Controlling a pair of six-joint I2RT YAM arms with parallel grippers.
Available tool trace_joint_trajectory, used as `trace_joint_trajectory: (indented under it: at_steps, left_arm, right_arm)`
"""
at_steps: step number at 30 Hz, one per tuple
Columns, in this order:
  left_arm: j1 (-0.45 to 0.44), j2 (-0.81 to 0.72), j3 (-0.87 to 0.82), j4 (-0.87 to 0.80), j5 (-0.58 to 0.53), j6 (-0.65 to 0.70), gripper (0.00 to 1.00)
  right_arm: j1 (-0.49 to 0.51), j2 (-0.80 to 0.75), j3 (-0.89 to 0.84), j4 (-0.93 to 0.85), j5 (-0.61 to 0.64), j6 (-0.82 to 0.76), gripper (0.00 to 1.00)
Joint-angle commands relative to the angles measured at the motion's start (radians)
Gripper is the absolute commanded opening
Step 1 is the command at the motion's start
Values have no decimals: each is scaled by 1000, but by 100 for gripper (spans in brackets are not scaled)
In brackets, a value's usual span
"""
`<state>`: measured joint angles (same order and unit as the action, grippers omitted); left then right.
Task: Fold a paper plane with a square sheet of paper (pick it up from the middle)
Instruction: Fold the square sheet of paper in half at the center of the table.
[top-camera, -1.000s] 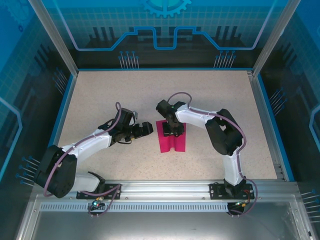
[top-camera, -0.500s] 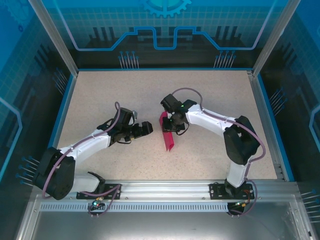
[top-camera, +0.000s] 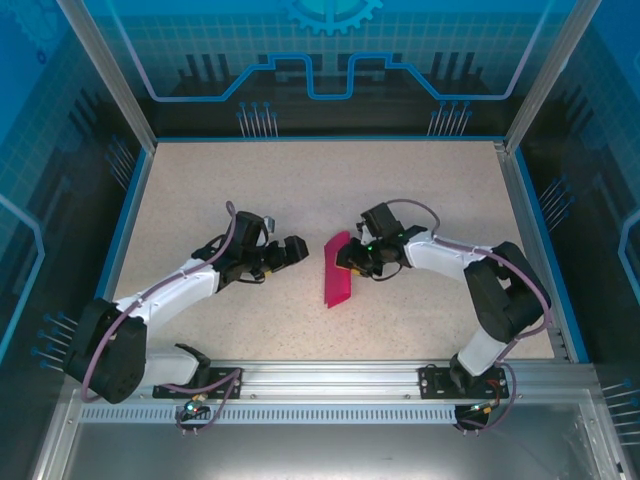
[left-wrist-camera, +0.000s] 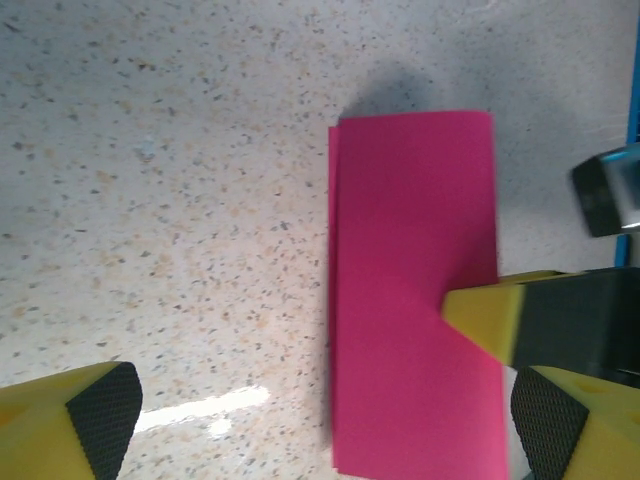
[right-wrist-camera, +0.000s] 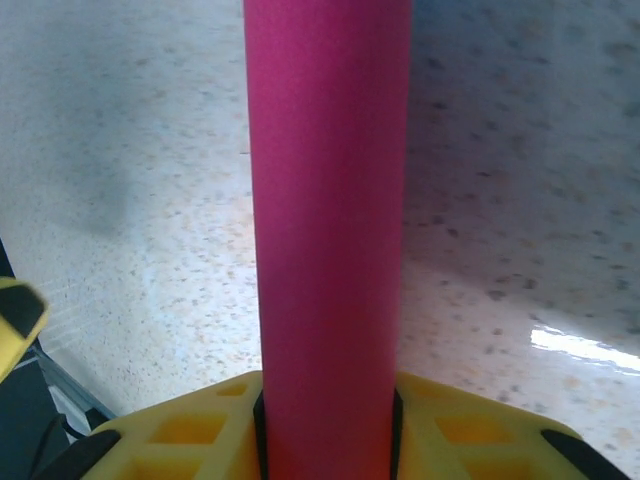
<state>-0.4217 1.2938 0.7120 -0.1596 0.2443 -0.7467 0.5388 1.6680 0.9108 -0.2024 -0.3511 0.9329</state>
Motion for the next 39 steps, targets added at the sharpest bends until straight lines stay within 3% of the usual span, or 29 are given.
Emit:
trace_joint_trajectory:
  at_steps: [1,7,19,29,39]
  left_arm:
    - [-3,17,-3,74,58,-63,98]
    - [-6,44,-4,77,77,-65,98]
    - [-6,68,7,83,73,-75,99]
    - [-6,92,14,82,91,-74,99]
    - [-6,118,28,86,117,-63,97]
  right_arm:
    - [-31,21,-54,134,-58,44,34]
    - [-56,18,-104,248,-101,78,33]
    - [-56,110,12,349,-64,150,32]
    - [-42,183,25,244,5,112,35]
    - [-43,150,78,41,50,-15,52]
